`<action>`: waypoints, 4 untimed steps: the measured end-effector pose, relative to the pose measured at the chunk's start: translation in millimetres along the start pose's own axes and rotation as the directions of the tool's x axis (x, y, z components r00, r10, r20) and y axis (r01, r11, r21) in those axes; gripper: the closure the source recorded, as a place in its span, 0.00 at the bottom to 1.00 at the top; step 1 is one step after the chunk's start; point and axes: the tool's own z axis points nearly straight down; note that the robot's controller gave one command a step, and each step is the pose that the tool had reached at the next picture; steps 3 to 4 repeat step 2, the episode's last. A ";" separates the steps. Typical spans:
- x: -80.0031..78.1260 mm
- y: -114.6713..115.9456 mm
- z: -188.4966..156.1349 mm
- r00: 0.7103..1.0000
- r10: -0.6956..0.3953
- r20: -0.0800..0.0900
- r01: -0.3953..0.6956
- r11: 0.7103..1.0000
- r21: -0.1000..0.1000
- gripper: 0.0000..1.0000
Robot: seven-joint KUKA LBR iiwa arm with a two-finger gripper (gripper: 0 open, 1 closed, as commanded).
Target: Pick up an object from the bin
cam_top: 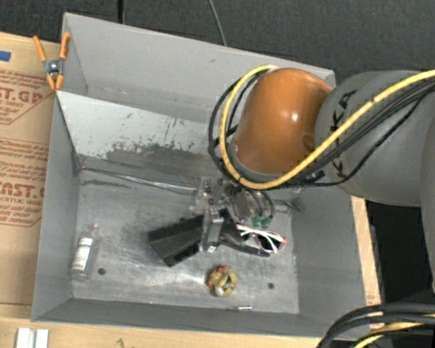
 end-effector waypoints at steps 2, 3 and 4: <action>-4.2 2.1 -50.9 1.000 0.009 -0.005 -0.009 1.000 0.000 1.00; -4.2 2.1 -50.9 1.000 0.009 -0.005 -0.009 1.000 0.000 1.00; -4.2 2.1 -50.9 1.000 0.009 -0.005 -0.009 1.000 0.000 1.00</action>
Offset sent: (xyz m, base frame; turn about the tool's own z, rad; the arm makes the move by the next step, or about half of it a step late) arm 0.0073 0.0045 0.0748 0.0132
